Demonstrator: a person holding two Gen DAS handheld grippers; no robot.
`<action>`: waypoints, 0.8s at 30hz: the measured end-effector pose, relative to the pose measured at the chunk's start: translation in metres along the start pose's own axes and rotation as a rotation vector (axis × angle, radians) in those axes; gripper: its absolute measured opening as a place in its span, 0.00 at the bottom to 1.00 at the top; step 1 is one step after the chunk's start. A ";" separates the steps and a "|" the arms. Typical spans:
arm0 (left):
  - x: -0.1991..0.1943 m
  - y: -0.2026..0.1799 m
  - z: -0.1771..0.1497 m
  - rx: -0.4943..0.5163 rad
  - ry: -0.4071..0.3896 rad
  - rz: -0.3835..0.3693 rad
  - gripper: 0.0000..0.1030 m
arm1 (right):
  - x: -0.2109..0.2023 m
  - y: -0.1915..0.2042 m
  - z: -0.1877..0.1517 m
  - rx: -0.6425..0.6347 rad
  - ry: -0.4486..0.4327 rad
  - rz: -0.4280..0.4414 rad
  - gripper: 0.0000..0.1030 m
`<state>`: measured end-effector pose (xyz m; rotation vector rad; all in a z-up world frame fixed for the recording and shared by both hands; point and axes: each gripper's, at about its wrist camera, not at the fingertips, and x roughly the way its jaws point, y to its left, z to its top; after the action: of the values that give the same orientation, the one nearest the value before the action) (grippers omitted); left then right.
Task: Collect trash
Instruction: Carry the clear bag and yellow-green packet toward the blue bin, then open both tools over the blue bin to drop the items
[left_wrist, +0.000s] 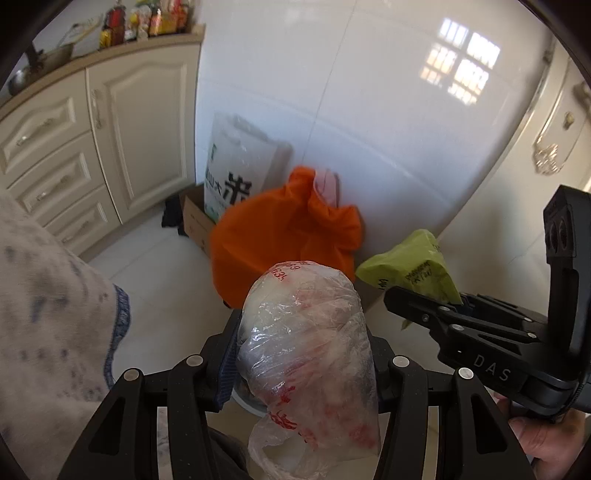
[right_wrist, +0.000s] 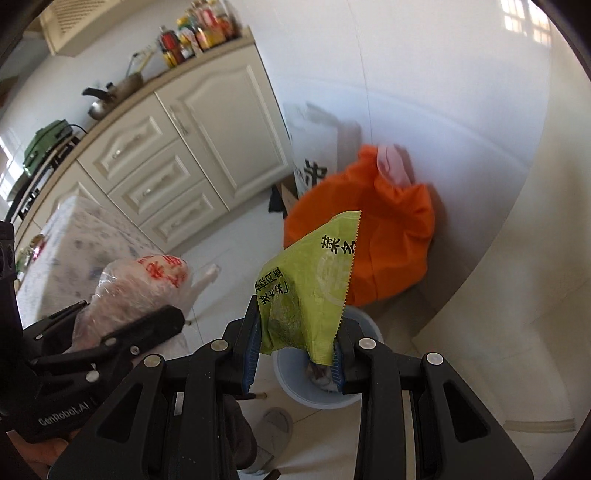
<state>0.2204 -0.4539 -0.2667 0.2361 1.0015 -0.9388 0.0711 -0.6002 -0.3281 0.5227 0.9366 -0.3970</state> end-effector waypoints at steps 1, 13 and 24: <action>0.007 -0.001 0.003 0.001 0.013 -0.003 0.49 | 0.004 0.000 0.001 0.002 0.008 0.001 0.30; 0.060 -0.024 0.009 0.022 0.088 0.085 0.85 | 0.043 -0.022 0.002 0.058 0.070 -0.008 0.51; 0.034 -0.035 -0.001 0.033 0.011 0.166 0.98 | 0.019 -0.036 -0.002 0.159 0.035 -0.069 1.00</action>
<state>0.2001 -0.4935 -0.2866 0.3477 0.9616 -0.8039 0.0606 -0.6296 -0.3535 0.6452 0.9632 -0.5286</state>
